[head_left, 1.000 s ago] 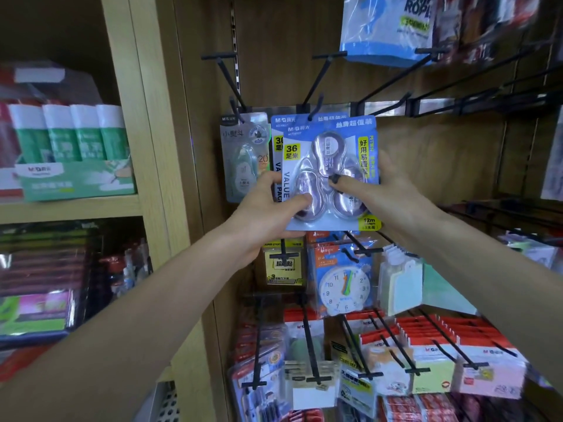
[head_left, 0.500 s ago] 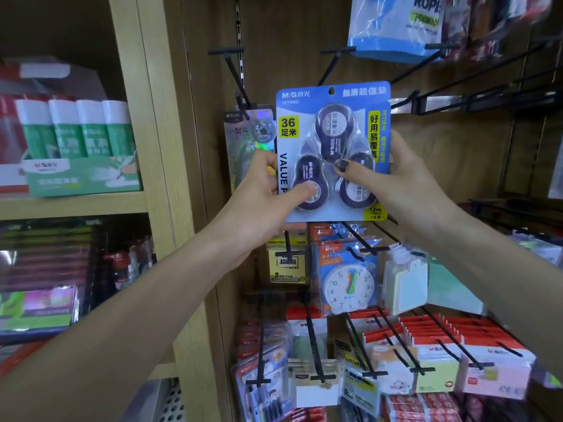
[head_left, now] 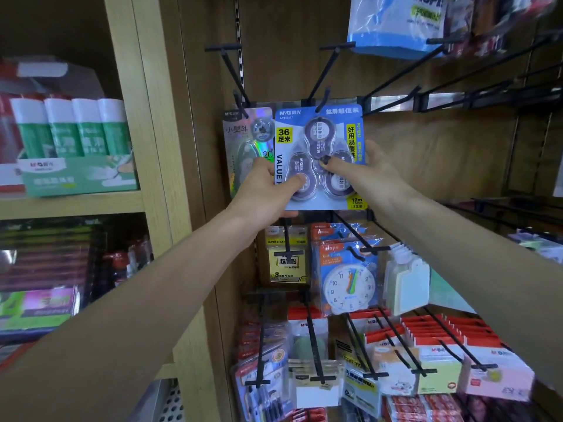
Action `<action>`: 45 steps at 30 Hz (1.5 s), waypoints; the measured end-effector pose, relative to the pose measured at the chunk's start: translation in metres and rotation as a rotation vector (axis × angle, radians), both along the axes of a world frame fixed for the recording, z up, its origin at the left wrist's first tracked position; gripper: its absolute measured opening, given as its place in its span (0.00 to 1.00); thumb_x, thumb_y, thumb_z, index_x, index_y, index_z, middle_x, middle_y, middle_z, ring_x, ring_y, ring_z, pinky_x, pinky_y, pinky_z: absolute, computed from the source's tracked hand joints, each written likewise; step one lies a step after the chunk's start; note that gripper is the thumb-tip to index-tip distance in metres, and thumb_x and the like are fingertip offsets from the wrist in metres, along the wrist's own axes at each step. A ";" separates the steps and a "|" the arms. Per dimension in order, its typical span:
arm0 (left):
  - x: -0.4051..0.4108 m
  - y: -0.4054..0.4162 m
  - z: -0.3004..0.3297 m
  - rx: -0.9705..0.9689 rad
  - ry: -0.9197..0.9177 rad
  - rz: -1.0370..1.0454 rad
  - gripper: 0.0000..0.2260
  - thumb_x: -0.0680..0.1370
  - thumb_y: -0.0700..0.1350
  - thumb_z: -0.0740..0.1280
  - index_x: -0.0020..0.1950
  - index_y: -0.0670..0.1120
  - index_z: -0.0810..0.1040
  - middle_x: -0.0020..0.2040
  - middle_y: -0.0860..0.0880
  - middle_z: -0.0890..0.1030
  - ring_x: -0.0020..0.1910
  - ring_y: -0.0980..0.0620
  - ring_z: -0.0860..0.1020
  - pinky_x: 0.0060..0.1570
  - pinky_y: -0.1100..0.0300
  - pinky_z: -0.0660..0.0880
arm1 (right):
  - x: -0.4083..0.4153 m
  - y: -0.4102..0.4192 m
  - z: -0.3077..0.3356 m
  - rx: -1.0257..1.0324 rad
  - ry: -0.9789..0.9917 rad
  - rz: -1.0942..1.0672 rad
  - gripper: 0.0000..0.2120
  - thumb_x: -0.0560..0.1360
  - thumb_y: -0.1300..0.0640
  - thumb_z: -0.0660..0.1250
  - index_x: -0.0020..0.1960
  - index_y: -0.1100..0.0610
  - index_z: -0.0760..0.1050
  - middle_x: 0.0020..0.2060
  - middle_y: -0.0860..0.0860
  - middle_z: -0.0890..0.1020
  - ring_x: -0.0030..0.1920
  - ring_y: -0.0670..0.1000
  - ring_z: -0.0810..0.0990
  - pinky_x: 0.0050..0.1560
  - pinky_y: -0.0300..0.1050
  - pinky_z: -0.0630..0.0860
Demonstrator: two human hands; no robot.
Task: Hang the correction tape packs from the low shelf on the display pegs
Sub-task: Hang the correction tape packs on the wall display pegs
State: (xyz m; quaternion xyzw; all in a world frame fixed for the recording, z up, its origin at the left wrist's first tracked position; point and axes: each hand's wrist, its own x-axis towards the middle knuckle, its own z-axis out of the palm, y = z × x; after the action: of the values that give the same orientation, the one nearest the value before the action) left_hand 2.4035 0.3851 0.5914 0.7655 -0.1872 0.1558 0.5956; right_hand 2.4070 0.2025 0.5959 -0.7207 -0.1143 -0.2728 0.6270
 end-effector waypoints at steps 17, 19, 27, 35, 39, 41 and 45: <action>0.027 0.002 -0.015 0.120 0.052 0.226 0.15 0.76 0.51 0.71 0.53 0.48 0.68 0.44 0.48 0.76 0.52 0.40 0.83 0.60 0.42 0.82 | 0.034 -0.008 -0.009 -0.264 0.099 -0.273 0.35 0.73 0.47 0.75 0.72 0.59 0.64 0.60 0.57 0.80 0.58 0.59 0.81 0.57 0.51 0.78; 0.015 0.007 -0.021 0.120 0.038 0.225 0.13 0.76 0.52 0.71 0.51 0.50 0.69 0.46 0.46 0.79 0.56 0.38 0.84 0.62 0.40 0.81 | 0.024 -0.010 -0.017 -0.386 0.061 -0.374 0.32 0.74 0.46 0.72 0.70 0.60 0.62 0.60 0.61 0.77 0.59 0.63 0.79 0.56 0.54 0.77; -0.044 0.026 -0.061 0.024 -0.236 0.287 0.06 0.81 0.39 0.71 0.52 0.48 0.76 0.49 0.50 0.82 0.45 0.58 0.82 0.45 0.71 0.74 | -0.055 0.020 -0.049 -0.439 -0.298 -0.376 0.27 0.77 0.51 0.68 0.74 0.55 0.66 0.64 0.58 0.74 0.64 0.61 0.74 0.62 0.56 0.74; -0.099 0.065 -0.171 0.097 -0.277 0.366 0.09 0.79 0.34 0.69 0.49 0.49 0.77 0.42 0.54 0.80 0.42 0.61 0.78 0.43 0.71 0.71 | -0.116 0.085 -0.157 -0.197 -0.209 0.009 0.13 0.76 0.58 0.69 0.60 0.54 0.75 0.47 0.51 0.80 0.43 0.49 0.78 0.44 0.38 0.75; -0.116 0.101 -0.269 0.180 -0.043 0.381 0.10 0.77 0.33 0.70 0.46 0.48 0.77 0.37 0.52 0.79 0.37 0.54 0.78 0.38 0.66 0.72 | -0.125 0.122 -0.255 -0.155 0.134 0.132 0.09 0.77 0.62 0.70 0.54 0.52 0.76 0.40 0.48 0.80 0.39 0.46 0.79 0.39 0.40 0.76; -0.127 0.119 -0.314 0.223 0.084 0.381 0.10 0.77 0.31 0.70 0.46 0.47 0.78 0.38 0.52 0.81 0.38 0.53 0.79 0.39 0.64 0.73 | -0.127 0.134 -0.302 -0.166 0.290 0.136 0.08 0.78 0.62 0.70 0.53 0.51 0.76 0.38 0.45 0.79 0.37 0.41 0.78 0.37 0.37 0.74; -0.155 0.173 -0.414 0.328 0.365 0.349 0.13 0.78 0.34 0.70 0.44 0.52 0.76 0.39 0.53 0.81 0.39 0.57 0.79 0.37 0.68 0.72 | -0.144 0.174 -0.410 -0.177 0.638 0.135 0.04 0.80 0.56 0.70 0.52 0.52 0.75 0.34 0.43 0.77 0.31 0.39 0.76 0.31 0.32 0.69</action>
State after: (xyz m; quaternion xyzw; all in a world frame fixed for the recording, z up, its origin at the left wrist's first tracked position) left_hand 2.2483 0.5579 0.1777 0.8873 0.0348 0.0832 0.4523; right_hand 2.2634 0.3766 0.1863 -0.8120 0.0170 0.0195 0.5830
